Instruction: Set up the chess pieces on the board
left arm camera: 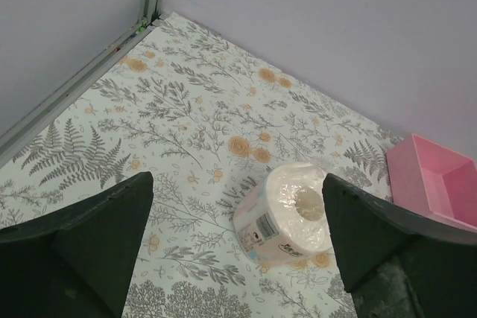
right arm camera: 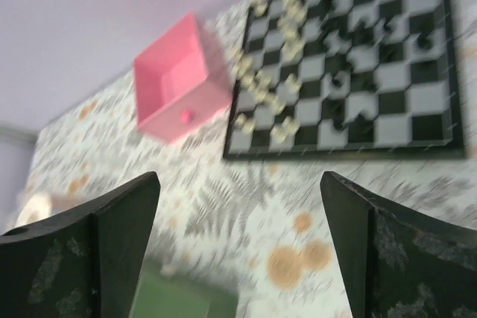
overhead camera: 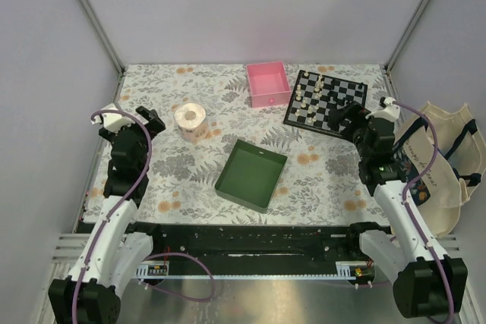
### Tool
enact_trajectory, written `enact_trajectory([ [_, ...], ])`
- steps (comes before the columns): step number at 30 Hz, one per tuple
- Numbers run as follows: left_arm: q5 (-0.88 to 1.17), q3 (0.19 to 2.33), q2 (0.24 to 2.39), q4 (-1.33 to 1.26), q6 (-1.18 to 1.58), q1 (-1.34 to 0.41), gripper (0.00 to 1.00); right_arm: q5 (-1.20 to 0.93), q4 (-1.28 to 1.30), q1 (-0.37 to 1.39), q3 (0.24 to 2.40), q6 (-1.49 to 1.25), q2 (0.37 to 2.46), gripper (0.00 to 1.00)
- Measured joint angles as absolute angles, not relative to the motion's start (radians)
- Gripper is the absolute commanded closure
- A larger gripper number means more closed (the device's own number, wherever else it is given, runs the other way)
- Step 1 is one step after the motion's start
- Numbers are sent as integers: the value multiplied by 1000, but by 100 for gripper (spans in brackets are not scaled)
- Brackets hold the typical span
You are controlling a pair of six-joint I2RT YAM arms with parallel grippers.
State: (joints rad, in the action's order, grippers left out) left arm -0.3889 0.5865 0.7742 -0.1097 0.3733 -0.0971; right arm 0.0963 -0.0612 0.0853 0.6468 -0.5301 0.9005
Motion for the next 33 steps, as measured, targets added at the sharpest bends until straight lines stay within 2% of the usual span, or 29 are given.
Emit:
enact_trajectory([
  [3, -405, 568, 706, -73, 422, -97, 1, -1, -5, 110, 625, -581, 896, 1],
  [11, -409, 573, 608, 116, 606, -97, 1, -113, 208, 372, 673, -658, 1058, 1],
  [24, -214, 681, 709, 226, 564, -97, 1, -152, 96, 702, 681, -939, 1444, 1],
  [33, -72, 691, 722, 238, 538, -97, 1, -183, 9, 809, 1059, -991, 1779, 1],
])
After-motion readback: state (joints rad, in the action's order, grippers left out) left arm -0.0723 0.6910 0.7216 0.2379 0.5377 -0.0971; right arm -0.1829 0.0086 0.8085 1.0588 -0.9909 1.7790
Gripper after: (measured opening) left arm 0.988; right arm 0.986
